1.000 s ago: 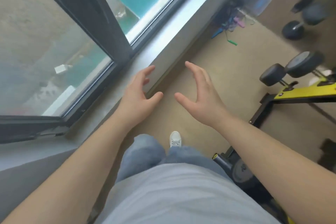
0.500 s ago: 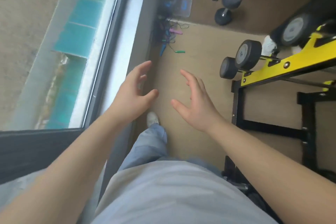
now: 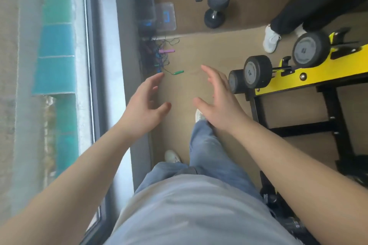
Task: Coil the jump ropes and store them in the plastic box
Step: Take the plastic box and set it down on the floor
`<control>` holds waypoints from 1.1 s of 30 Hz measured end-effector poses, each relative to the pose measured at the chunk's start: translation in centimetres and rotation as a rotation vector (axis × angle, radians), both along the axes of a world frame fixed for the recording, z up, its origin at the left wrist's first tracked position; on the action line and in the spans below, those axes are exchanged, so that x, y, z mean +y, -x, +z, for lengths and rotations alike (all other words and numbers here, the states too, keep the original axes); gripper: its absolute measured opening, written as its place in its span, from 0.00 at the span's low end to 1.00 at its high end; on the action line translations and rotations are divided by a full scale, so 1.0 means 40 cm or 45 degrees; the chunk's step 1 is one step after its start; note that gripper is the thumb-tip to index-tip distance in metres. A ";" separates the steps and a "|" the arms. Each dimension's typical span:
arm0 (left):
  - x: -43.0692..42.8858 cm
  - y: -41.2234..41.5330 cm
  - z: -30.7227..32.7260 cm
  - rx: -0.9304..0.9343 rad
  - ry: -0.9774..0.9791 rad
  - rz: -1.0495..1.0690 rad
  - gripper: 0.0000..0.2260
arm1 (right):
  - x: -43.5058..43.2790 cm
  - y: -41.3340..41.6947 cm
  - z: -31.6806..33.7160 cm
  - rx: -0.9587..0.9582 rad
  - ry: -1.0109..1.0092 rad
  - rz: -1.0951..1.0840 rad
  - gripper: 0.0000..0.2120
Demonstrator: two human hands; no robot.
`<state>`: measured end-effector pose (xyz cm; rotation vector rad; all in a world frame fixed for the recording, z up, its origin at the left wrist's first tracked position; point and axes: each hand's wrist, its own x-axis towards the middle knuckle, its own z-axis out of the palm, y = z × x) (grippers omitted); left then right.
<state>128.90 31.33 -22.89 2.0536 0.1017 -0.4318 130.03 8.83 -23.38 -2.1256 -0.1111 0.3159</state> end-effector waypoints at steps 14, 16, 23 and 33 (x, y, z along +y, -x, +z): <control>-0.143 -0.637 -0.046 0.025 0.027 0.151 0.29 | -0.104 -0.657 -0.072 0.128 0.053 0.125 0.36; -0.155 -0.711 -0.042 0.049 0.036 0.170 0.28 | -0.114 -0.730 -0.070 0.127 0.062 0.119 0.36; -0.177 -0.990 -0.070 0.087 0.083 0.146 0.30 | -0.123 -0.989 -0.097 0.223 0.064 0.086 0.36; -0.185 -1.444 -0.110 0.139 0.076 0.050 0.30 | -0.159 -1.428 -0.096 0.251 0.188 0.104 0.35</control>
